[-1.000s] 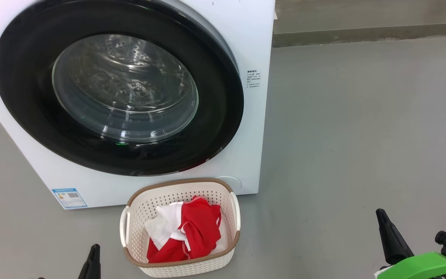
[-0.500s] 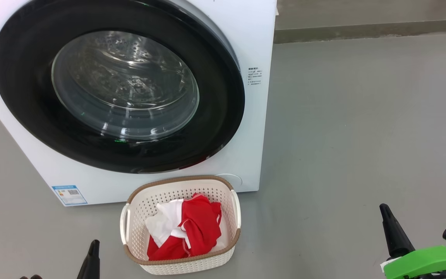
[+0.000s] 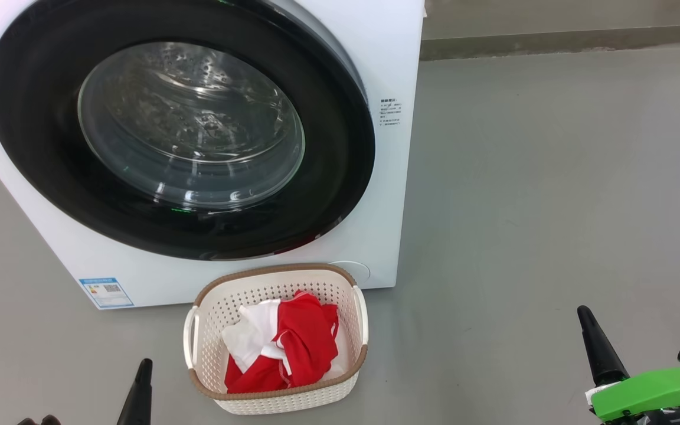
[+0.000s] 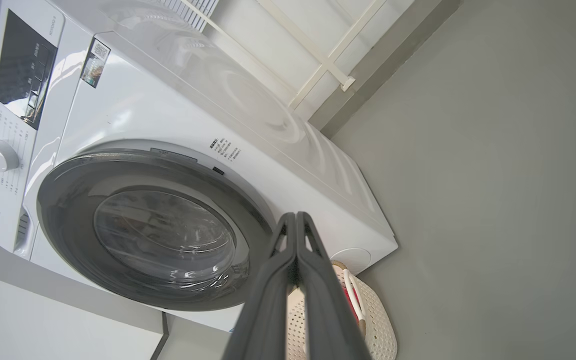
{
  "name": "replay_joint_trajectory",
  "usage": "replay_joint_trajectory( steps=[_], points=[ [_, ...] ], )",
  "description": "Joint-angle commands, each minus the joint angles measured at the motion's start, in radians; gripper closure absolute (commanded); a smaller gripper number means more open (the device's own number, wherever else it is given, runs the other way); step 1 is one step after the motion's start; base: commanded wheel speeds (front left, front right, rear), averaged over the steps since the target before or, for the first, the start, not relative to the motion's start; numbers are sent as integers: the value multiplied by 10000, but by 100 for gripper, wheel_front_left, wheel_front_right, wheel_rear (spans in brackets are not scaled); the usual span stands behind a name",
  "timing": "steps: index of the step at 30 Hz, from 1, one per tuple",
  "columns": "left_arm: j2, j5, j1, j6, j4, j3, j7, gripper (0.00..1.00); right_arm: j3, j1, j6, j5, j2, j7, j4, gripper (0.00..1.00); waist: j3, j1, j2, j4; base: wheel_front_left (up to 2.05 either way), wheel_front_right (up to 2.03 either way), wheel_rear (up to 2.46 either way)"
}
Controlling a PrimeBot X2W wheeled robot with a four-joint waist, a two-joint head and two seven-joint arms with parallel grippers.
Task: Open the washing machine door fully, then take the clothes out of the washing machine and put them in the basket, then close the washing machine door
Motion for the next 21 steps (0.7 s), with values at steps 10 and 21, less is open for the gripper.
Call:
replay_joint_trajectory(
  steps=[10,21],
  points=[
    [77,-1232,-633,-48,-222,288,306,100,-87,-674,-6,1188,-60,335,-248,100,74,-1,-1,22,0,0,0],
    [74,-2461,-791,-54,-217,336,622,100,-205,-819,-7,2293,3,660,-247,100,157,-1,-1,46,0,0,0]
  ],
)
